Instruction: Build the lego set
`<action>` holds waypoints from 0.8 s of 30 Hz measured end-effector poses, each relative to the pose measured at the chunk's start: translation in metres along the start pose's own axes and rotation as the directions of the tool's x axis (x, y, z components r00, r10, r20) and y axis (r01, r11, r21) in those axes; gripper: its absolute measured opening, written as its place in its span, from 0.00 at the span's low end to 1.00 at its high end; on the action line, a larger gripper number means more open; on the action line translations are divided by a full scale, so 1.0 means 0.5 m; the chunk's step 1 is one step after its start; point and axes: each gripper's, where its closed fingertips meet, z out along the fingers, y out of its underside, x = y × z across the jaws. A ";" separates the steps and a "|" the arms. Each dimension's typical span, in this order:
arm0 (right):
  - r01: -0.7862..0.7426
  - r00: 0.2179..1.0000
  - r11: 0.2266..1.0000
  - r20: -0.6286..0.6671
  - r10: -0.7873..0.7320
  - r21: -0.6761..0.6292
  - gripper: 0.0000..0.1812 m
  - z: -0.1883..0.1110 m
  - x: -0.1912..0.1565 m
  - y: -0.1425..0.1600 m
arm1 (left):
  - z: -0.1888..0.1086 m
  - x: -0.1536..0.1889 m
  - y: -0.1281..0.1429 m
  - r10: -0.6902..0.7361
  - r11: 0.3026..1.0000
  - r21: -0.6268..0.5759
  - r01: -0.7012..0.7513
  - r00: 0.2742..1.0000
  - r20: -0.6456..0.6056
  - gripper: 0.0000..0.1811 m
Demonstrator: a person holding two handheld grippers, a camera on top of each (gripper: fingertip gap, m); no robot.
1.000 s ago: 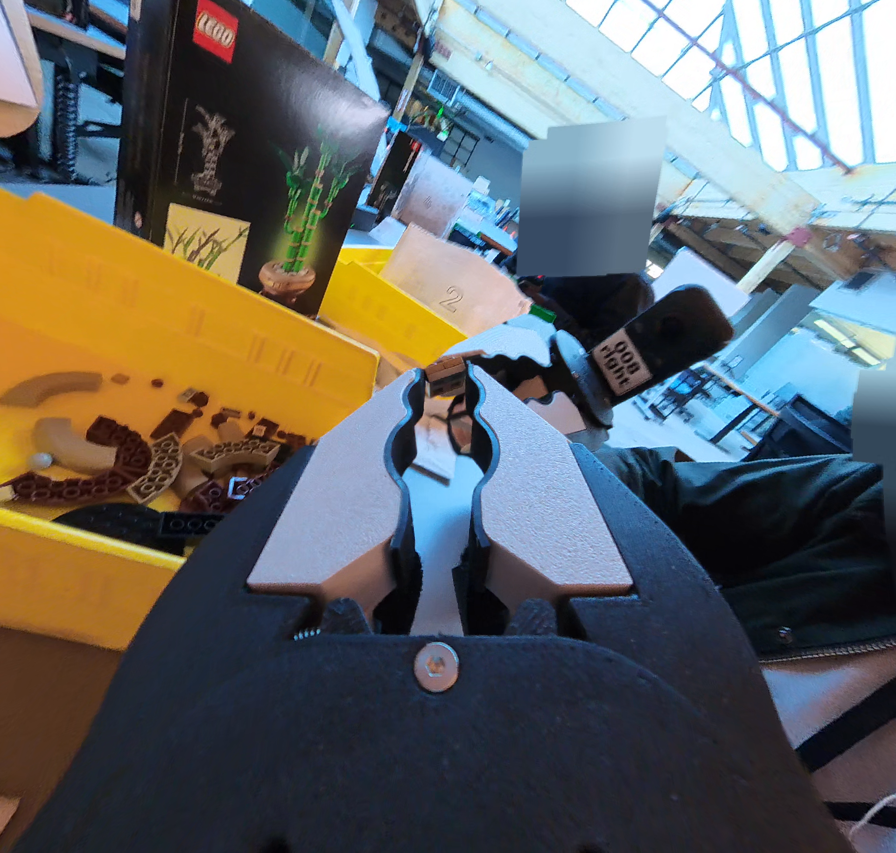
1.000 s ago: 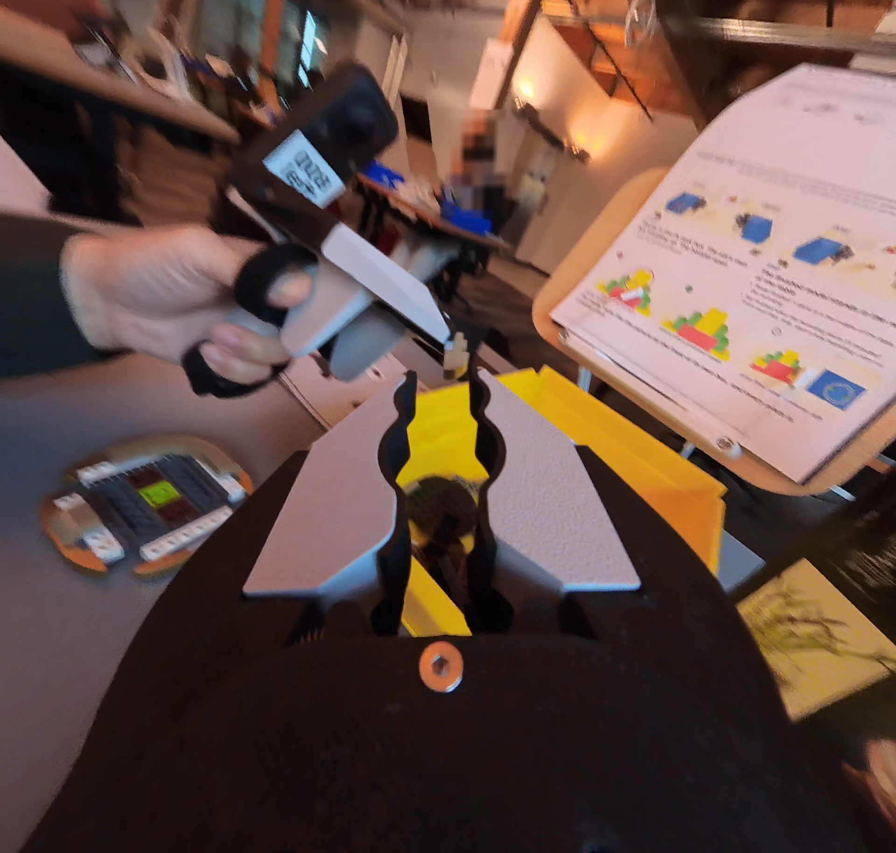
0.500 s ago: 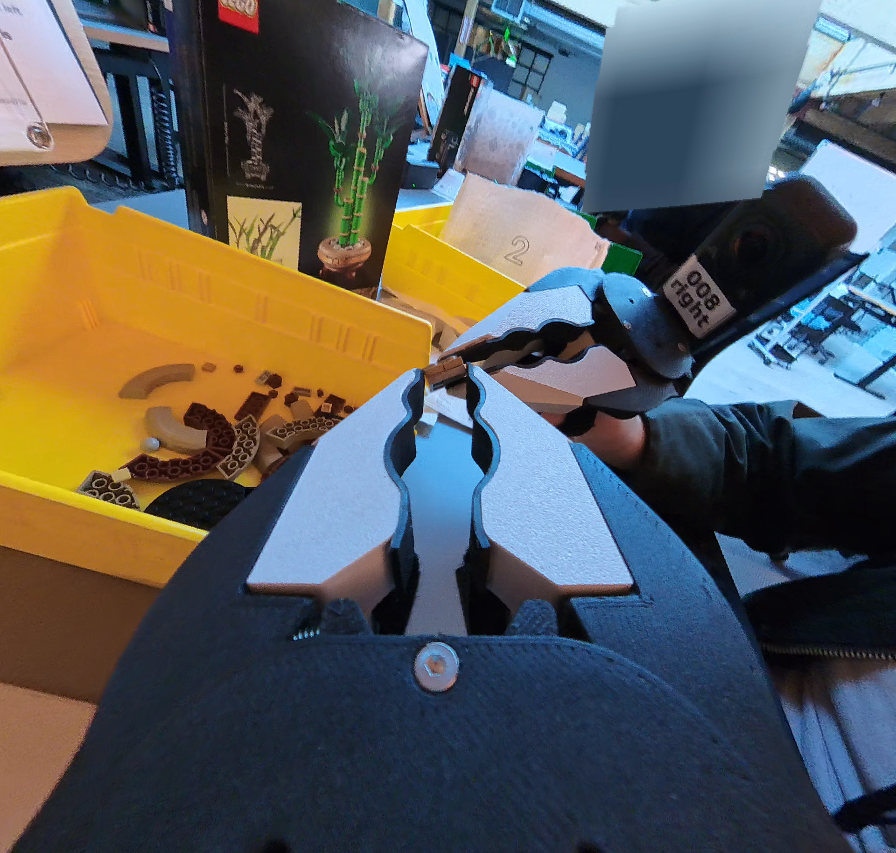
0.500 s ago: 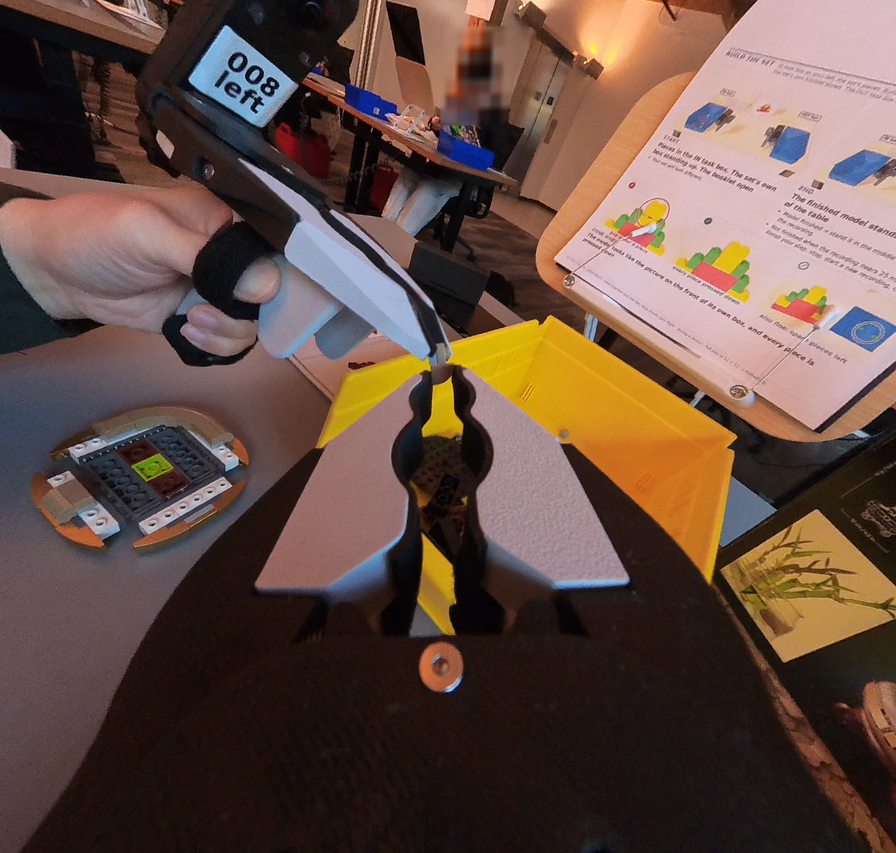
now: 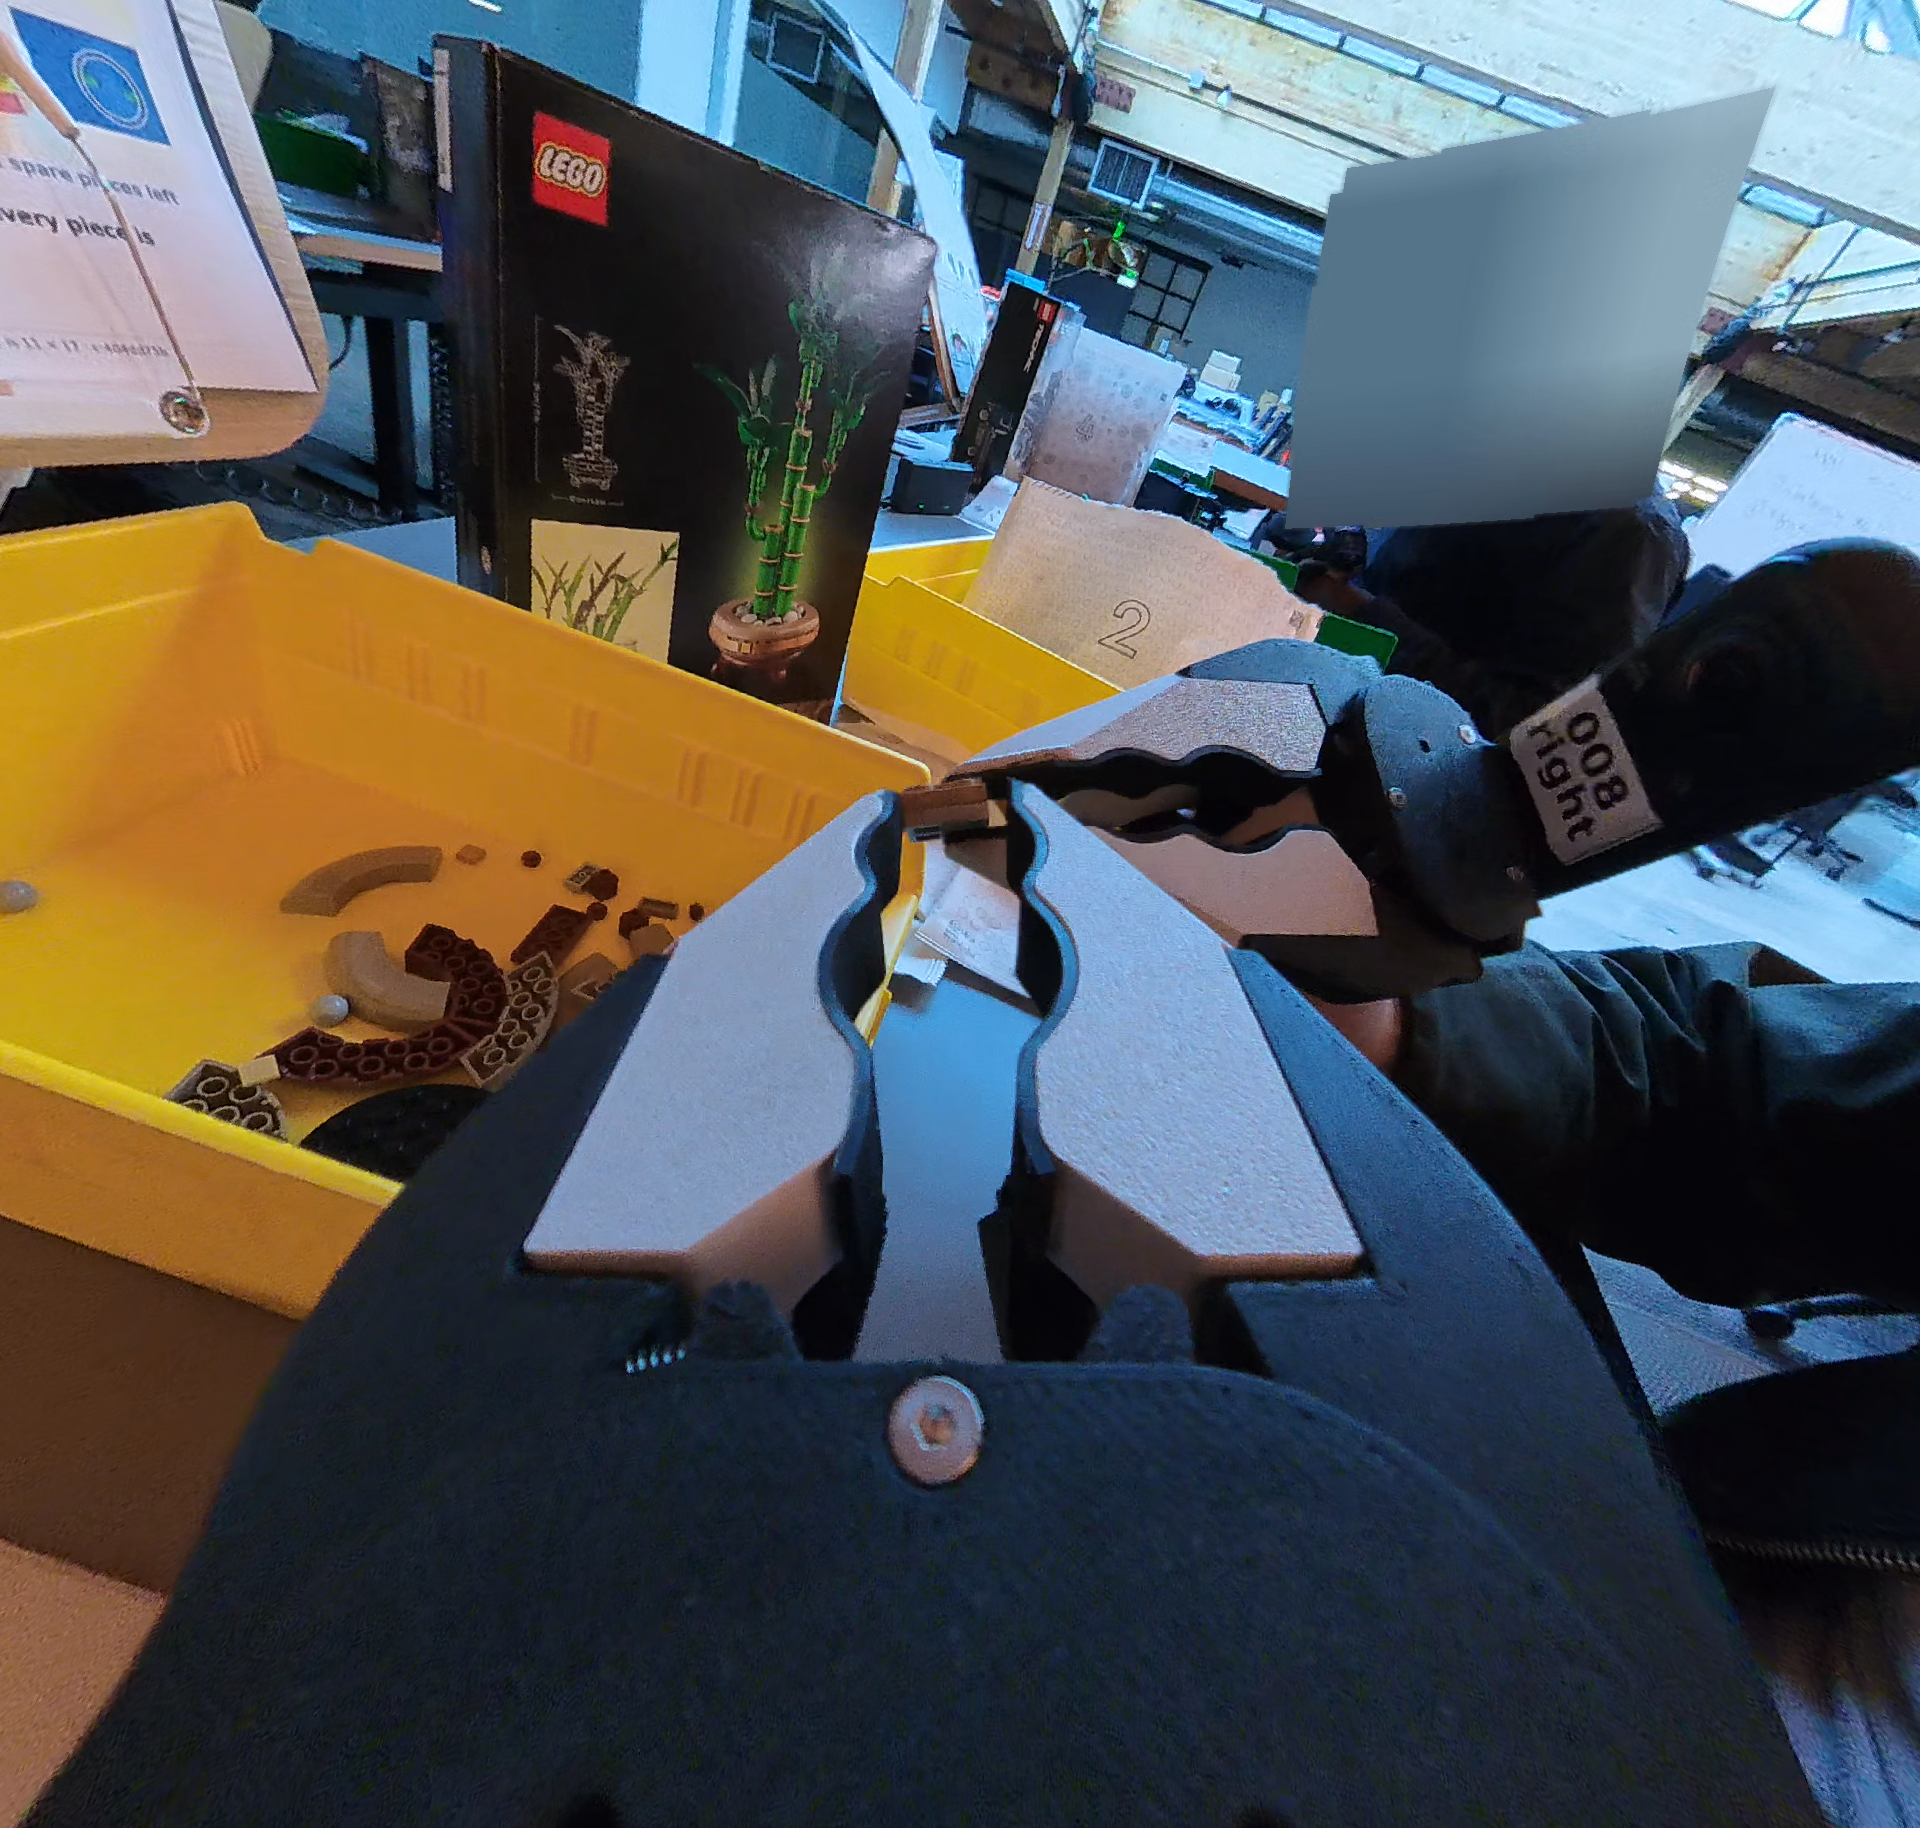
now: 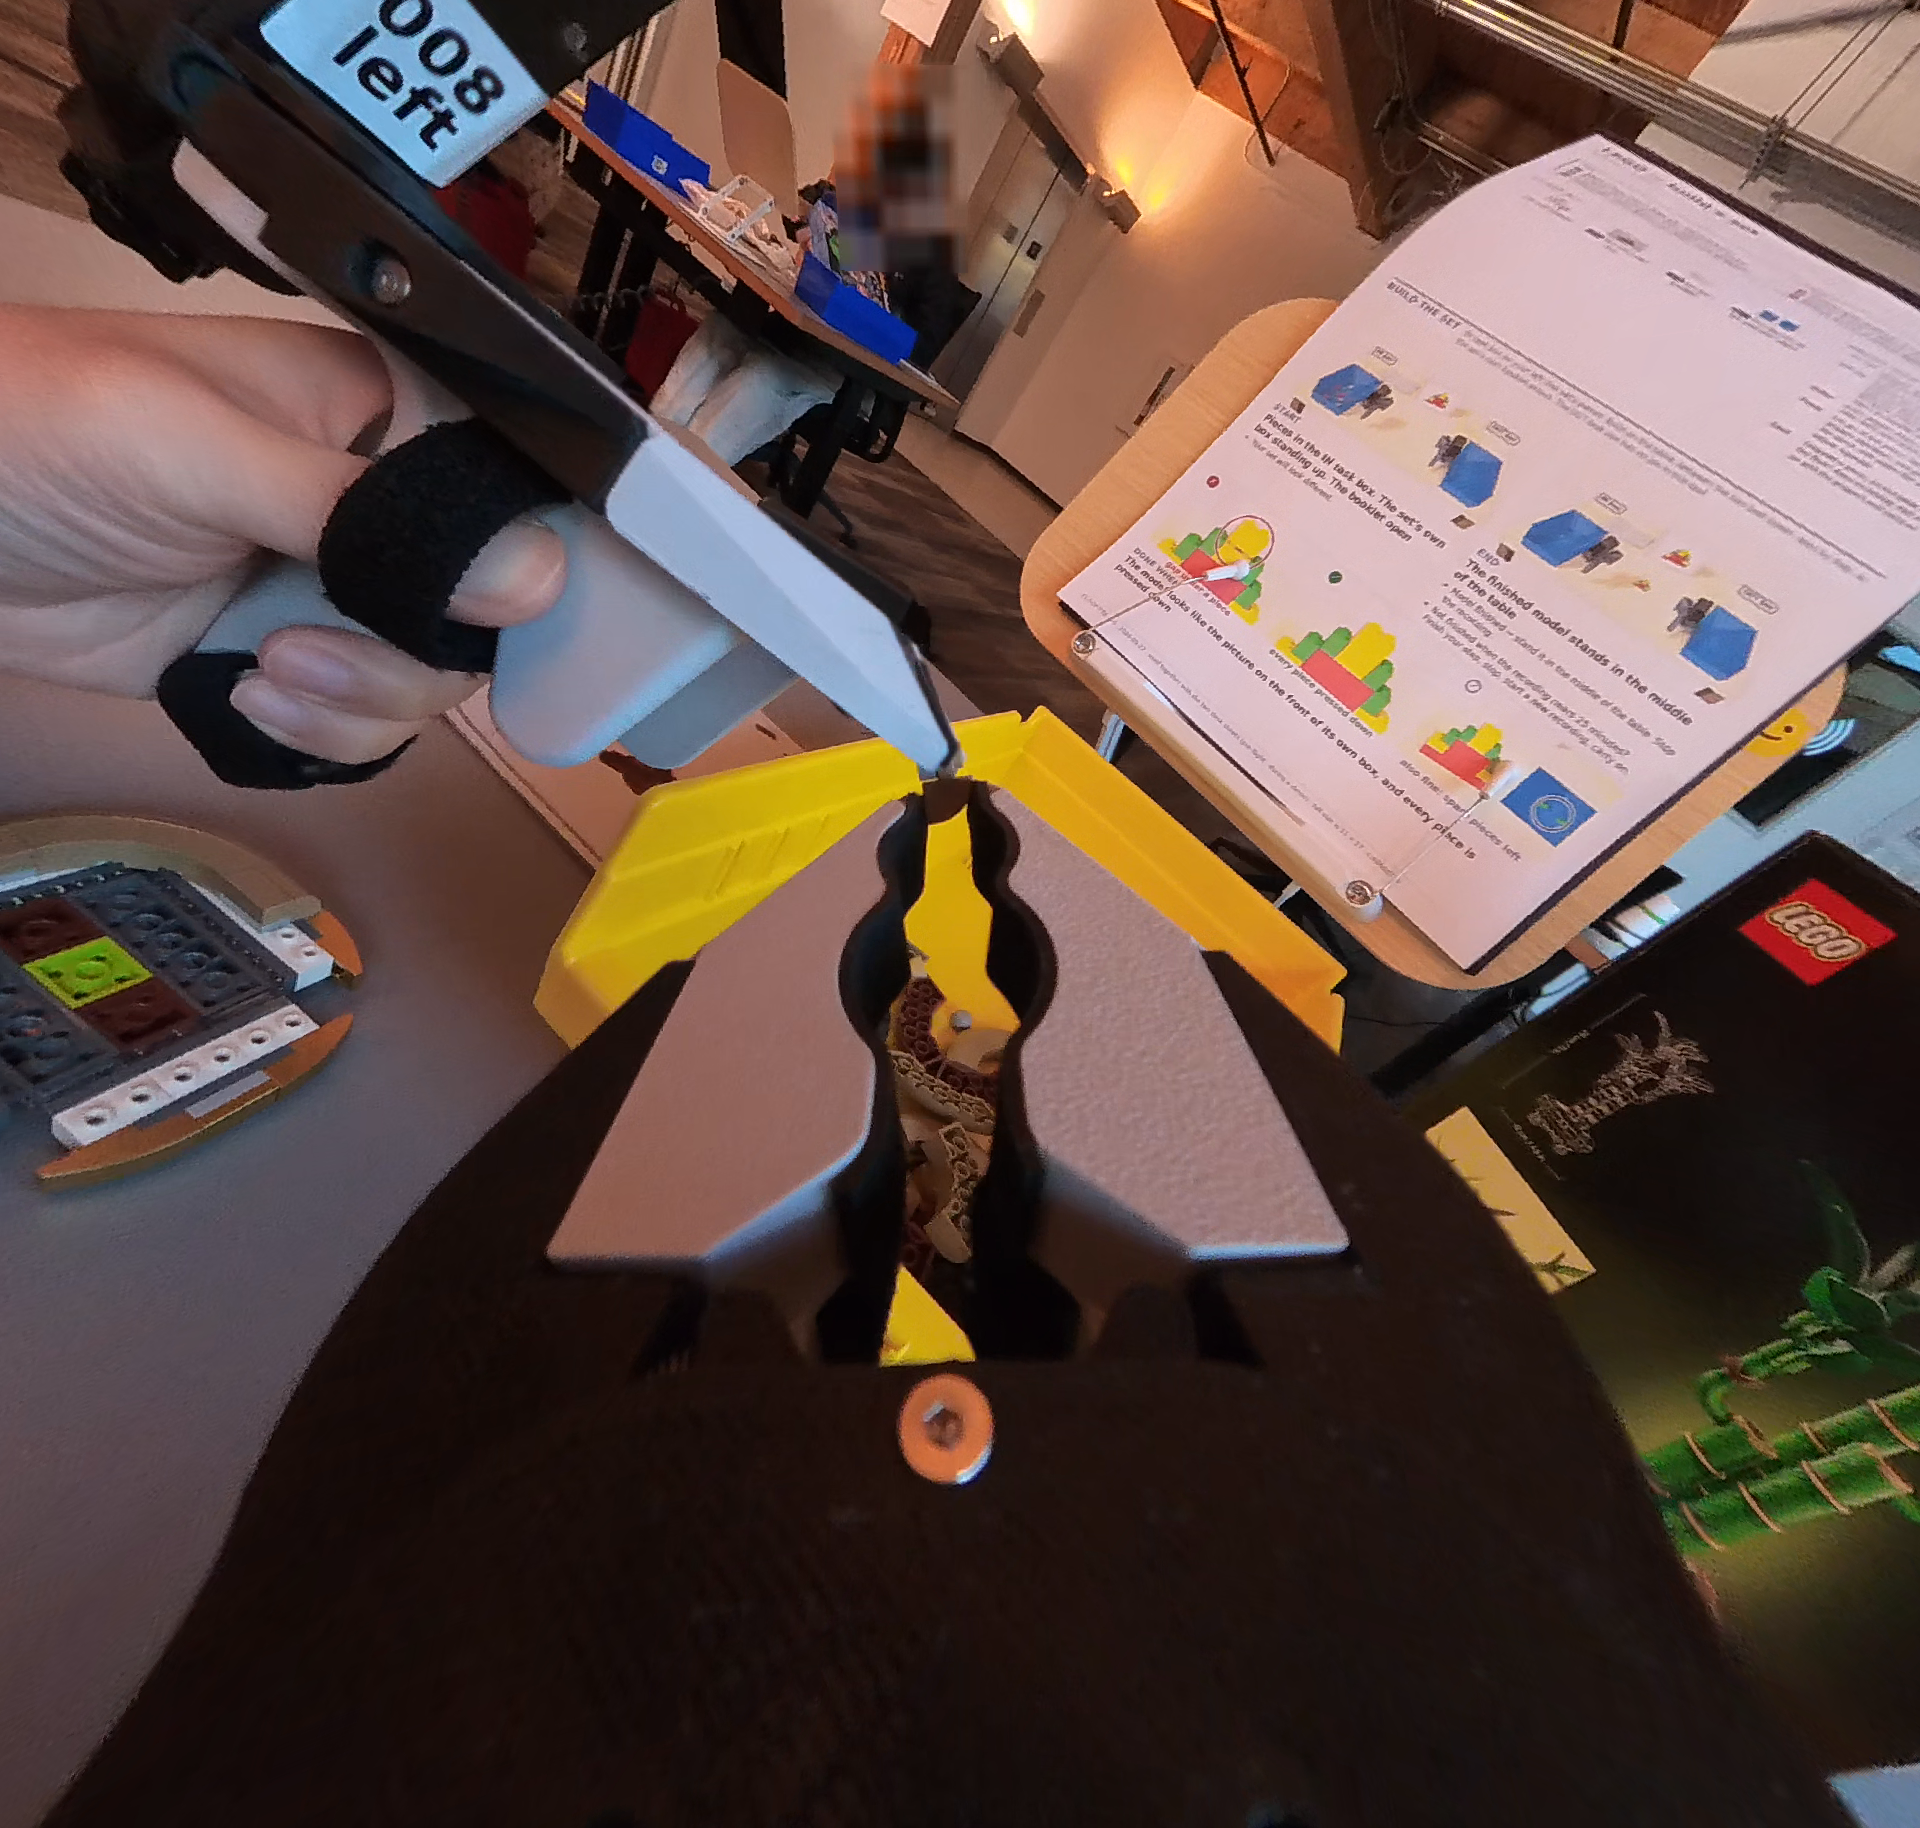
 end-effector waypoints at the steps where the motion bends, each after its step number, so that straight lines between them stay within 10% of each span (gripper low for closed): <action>1: 0.005 1.000 1.000 -0.003 -0.005 -0.001 0.03 0.000 -0.001 0.000 | 0.001 -0.002 0.002 0.008 1.000 -0.005 -0.008 1.000 0.013 0.08; 24: 0.002 0.998 0.999 0.068 0.000 -0.035 0.02 -0.002 -0.004 0.007 | 0.000 -0.001 0.022 0.042 0.995 -0.090 -0.041 0.999 0.009 0.08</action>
